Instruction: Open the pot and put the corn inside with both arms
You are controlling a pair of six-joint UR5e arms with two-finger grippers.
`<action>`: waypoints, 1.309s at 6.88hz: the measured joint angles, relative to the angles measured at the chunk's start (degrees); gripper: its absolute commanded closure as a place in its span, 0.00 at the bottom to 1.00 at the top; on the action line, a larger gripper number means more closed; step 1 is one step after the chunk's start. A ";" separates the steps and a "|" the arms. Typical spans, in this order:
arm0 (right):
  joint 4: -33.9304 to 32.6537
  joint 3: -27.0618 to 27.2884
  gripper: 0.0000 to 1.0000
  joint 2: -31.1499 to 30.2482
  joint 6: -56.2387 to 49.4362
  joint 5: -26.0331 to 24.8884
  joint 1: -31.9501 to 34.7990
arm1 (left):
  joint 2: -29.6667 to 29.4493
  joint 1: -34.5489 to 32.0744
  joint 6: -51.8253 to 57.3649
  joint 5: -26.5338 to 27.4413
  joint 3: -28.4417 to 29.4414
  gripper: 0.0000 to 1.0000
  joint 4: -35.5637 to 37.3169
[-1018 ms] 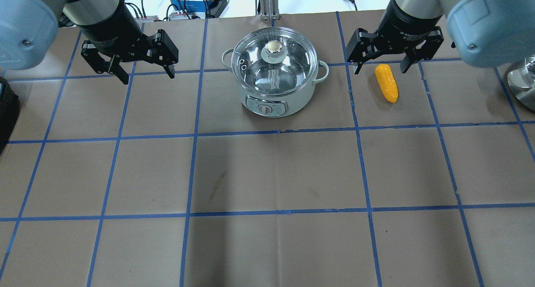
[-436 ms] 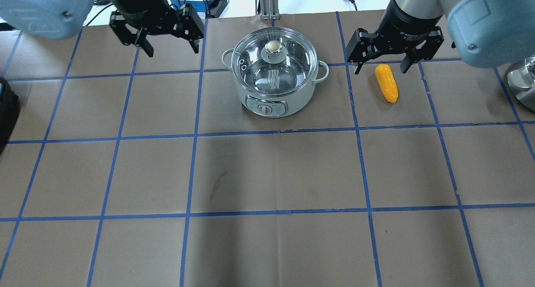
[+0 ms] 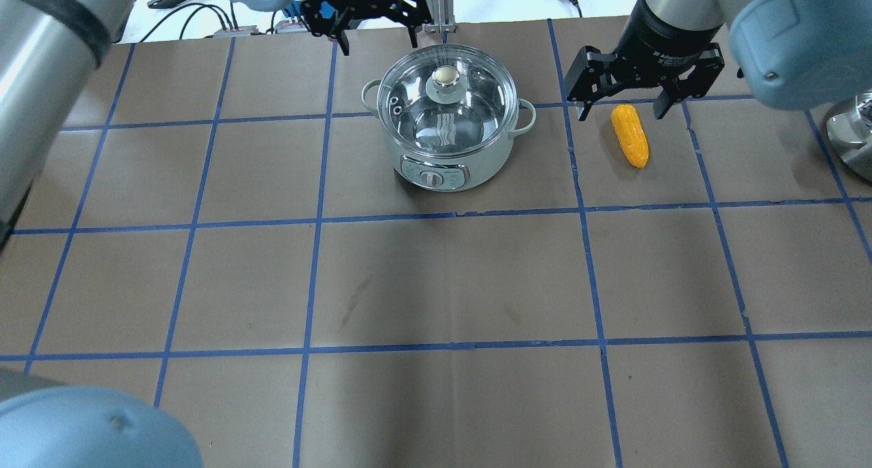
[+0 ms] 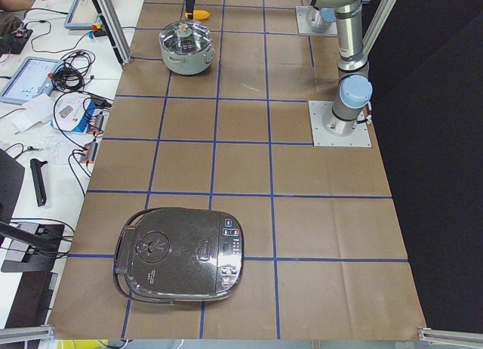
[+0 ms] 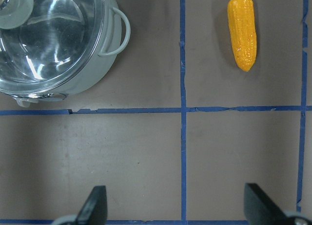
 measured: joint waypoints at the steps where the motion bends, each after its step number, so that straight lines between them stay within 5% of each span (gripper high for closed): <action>1: 0.00 -0.09 0.00 0.15 -0.06 -0.05 -0.38 | -4.08 -1.56 -1.99 -0.01 1.12 0.00 3.16; 5: 3.07 -0.34 0.00 3.44 -1.45 0.12 -9.86 | -11.06 -3.02 -3.66 -0.23 1.75 0.00 8.08; 7: -6.05 -1.28 0.00 13.40 -12.19 0.04 -13.76 | -11.86 -3.21 -4.15 -0.49 1.80 0.01 9.11; 8: -10.67 -2.18 0.00 18.83 -14.37 0.09 -14.24 | -11.90 -3.28 -4.17 -0.49 1.81 0.19 9.24; 9: -14.82 -3.50 0.03 23.72 -14.88 0.33 -14.39 | -11.87 -3.31 -4.12 -0.40 1.82 0.62 9.29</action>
